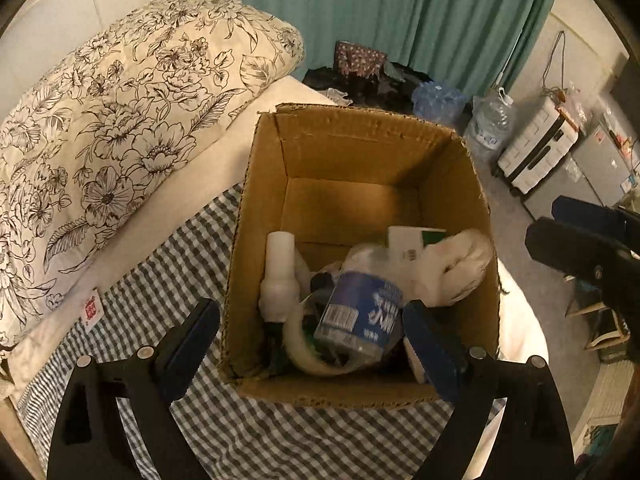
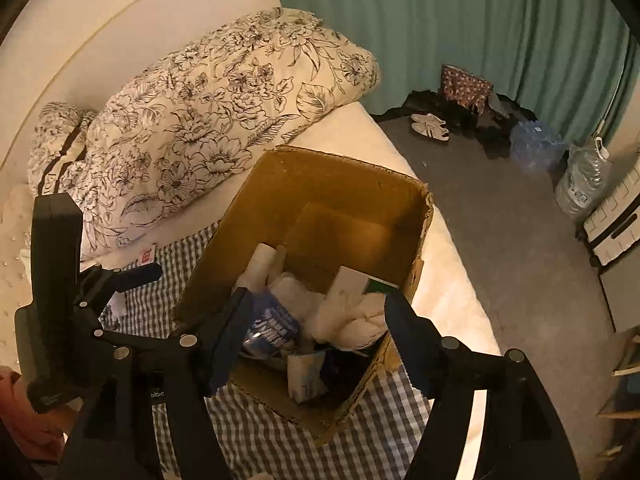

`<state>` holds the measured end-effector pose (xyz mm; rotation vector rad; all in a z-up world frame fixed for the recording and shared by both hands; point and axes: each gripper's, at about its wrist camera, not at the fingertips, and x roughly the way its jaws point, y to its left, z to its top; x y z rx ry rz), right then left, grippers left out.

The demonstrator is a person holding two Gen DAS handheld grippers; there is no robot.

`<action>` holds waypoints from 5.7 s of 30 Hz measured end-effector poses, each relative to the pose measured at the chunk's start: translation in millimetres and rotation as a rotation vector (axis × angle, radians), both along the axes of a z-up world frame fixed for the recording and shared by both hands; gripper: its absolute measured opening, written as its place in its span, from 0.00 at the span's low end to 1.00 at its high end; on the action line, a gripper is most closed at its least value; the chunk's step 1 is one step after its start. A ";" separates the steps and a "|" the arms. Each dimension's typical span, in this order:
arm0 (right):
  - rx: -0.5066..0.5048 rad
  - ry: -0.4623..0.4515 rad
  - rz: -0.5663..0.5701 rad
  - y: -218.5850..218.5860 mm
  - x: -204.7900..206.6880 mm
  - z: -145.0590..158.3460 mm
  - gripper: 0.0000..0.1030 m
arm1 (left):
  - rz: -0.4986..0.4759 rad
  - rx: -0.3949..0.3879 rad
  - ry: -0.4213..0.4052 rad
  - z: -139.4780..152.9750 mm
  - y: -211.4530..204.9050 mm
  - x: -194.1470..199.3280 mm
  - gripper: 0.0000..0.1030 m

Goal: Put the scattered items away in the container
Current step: 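Open the left tool and right tool to drop floss container and tissue in box, then withdraw both tools from the box back toward the bracelet and figurine, then grasp the dark bead bracelet with the left tool while the right tool grasps the white bear figurine, then carry the bead bracelet and white bear figurine over the cardboard box with both tools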

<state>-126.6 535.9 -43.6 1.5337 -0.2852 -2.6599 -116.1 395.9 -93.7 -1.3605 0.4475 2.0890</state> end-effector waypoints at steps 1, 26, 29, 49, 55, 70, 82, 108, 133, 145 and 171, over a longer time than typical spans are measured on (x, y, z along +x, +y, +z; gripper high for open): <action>-0.003 0.000 -0.001 -1.3 0.2 0.3 0.66 | 0.005 0.002 0.000 1.2 -3.1 -0.1 0.93; 0.064 0.115 0.228 -143.7 46.0 62.6 0.92 | 0.373 0.052 0.098 64.9 -197.6 26.6 0.95; 0.043 0.084 0.255 -169.3 54.2 64.1 0.92 | 0.398 0.053 0.105 72.2 -226.1 37.6 0.95; 0.031 0.064 0.363 -339.1 128.8 55.0 0.97 | 0.662 0.029 0.043 49.0 -459.3 83.2 0.96; 0.019 0.069 0.371 -375.6 143.9 49.3 0.97 | 0.691 0.020 0.012 32.6 -500.0 81.4 0.96; 0.043 -0.008 0.474 -431.5 95.5 -14.4 0.97 | 0.844 0.031 -0.115 -51.8 -525.4 32.7 0.96; 0.057 -0.070 0.548 -475.4 -7.6 -105.3 0.97 | 0.870 -0.005 -0.165 -133.2 -517.0 -57.7 0.96; 0.068 -0.266 0.590 -542.6 -92.9 -263.9 0.49 | 0.830 -0.043 -0.199 -225.8 -513.7 -102.9 0.74; 0.044 -0.110 0.556 -469.8 -27.6 -106.6 0.48 | 0.743 -0.113 0.046 -62.5 -513.1 -63.9 0.11; 0.002 0.018 0.562 -436.6 61.3 -6.5 0.48 | 0.670 -0.014 0.154 33.6 -479.6 -4.2 0.11; 0.017 0.150 0.322 -249.6 137.9 79.2 0.48 | 0.245 0.090 0.204 117.0 -242.4 84.6 0.11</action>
